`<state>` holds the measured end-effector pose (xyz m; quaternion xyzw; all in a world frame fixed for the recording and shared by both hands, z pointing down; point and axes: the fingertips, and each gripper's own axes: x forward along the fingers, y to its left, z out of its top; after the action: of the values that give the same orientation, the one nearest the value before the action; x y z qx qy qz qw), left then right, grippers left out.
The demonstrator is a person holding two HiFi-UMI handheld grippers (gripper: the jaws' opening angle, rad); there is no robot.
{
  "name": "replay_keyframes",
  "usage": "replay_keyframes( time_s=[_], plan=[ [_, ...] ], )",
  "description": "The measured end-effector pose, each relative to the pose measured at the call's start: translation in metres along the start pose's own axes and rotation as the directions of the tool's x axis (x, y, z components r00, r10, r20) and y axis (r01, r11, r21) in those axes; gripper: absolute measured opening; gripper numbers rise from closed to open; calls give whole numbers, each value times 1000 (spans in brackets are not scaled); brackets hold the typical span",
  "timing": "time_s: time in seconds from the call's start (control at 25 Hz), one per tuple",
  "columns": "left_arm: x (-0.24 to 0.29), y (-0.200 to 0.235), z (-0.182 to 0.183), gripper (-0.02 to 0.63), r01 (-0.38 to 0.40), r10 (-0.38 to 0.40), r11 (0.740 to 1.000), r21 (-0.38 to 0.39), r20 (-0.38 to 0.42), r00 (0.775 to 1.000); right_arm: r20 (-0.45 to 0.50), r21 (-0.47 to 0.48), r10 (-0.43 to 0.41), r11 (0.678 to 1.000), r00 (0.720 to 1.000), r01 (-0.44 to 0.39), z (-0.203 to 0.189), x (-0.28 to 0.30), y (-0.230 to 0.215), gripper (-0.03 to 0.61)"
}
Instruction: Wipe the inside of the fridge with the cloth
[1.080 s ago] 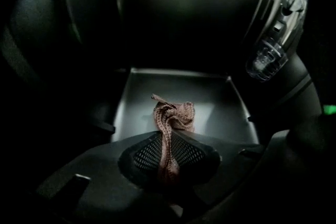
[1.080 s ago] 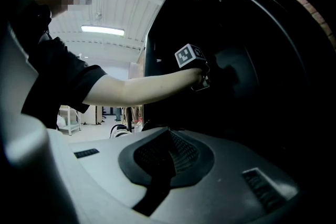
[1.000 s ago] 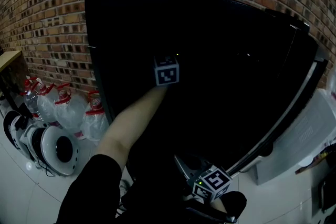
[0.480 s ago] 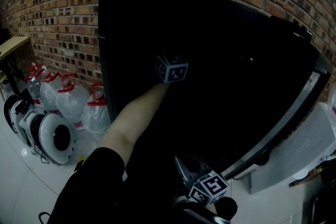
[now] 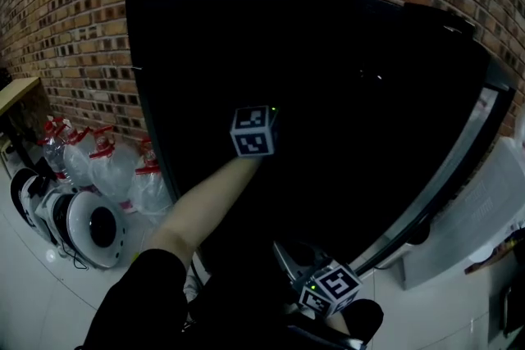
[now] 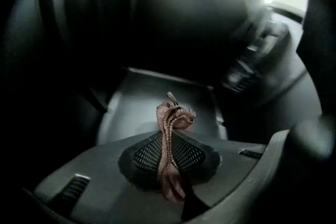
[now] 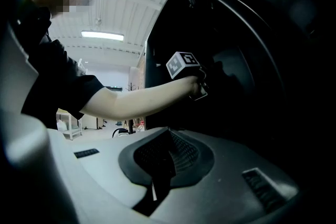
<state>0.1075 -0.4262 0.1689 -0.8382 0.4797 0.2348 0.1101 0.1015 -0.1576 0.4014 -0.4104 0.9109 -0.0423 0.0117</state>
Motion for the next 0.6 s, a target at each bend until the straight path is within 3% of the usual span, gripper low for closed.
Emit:
replay_keyframes(
  time_s=[0.12, 0.24, 0.36, 0.6],
  plan=[
    [-1, -50, -26, 48, 141, -140, 990, 27, -34, 990, -5, -1, 1, 1000, 1000, -1, -3, 4, 3, 5],
    [2, -86, -52, 48, 226, -226, 974, -13, -67, 972, -17, 2, -15, 1000, 1000, 15, -8, 2, -1, 5],
    [8, -101, -69, 48, 237, -240, 970, -43, -87, 967, -24, 12, -30, 999, 999, 30, -10, -3, -7, 5],
    [20, -97, -97, 48, 212, -213, 977, -28, -151, 965, -70, -25, -28, 999, 997, 26, -14, 3, -7, 5]
  ],
)
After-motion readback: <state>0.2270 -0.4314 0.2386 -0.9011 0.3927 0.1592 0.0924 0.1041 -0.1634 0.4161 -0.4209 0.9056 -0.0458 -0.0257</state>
